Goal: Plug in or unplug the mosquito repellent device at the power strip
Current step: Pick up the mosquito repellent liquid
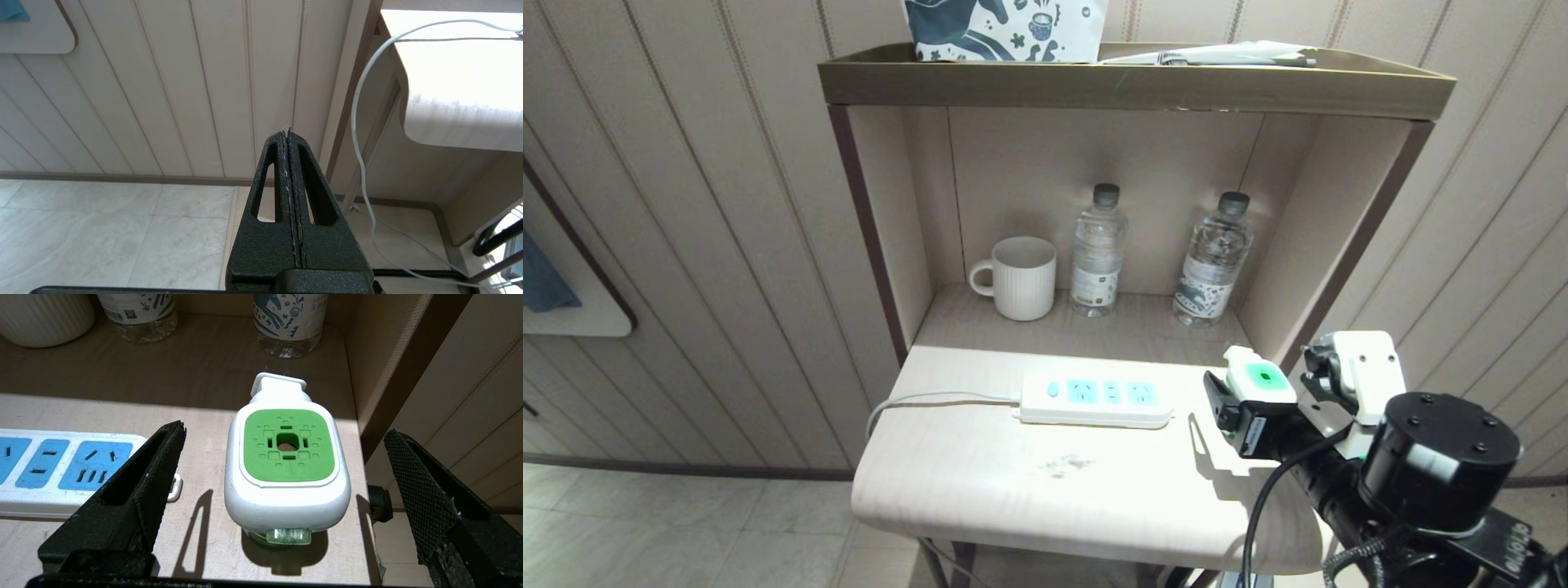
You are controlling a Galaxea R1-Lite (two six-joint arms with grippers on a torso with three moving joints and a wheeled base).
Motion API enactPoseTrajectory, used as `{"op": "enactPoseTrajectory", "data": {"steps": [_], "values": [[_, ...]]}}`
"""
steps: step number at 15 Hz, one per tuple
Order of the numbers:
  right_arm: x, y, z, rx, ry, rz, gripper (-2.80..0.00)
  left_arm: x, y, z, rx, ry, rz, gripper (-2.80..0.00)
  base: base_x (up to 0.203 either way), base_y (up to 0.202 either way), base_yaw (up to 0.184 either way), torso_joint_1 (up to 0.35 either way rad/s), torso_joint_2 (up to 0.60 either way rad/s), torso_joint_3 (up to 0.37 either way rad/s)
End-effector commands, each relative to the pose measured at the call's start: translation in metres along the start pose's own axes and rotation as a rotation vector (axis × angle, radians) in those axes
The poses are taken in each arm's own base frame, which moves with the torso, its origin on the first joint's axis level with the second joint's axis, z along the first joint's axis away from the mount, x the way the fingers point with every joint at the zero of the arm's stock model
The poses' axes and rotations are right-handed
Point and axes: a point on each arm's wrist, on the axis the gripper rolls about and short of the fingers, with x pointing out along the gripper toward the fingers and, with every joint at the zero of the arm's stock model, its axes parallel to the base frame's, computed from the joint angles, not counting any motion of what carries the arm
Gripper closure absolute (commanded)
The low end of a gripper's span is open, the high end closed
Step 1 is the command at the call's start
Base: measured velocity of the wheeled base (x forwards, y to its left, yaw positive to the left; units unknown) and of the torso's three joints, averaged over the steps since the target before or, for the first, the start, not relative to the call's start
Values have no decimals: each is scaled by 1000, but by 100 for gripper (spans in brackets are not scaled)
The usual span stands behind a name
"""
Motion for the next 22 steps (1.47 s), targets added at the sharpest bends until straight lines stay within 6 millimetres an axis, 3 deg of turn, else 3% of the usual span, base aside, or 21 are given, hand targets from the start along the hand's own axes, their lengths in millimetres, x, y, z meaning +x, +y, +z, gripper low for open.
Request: {"op": "enactPoseTrajectory", "data": {"steps": [1,9,10,19,22], "values": [[2,-1,1,7,-10,-11,-280,0,0,0,0,0,0,0,0,0,0,0,0,0],[3,-1,-2,3,0,-12,-280,0,0,0,0,0,0,0,0,0,0,0,0,0],[3,-1,-2,2,1,-12,0,0,0,0,0,0,-1,0,0,0,0,0,0,0],[4,-1,-7,-12,18,-16,0,0,0,0,0,0,0,0,0,0,0,0,0,0],[2,-1,5,0,-29,-13,0,0,0,0,0,0,0,0,0,0,0,0,0,0]]}}
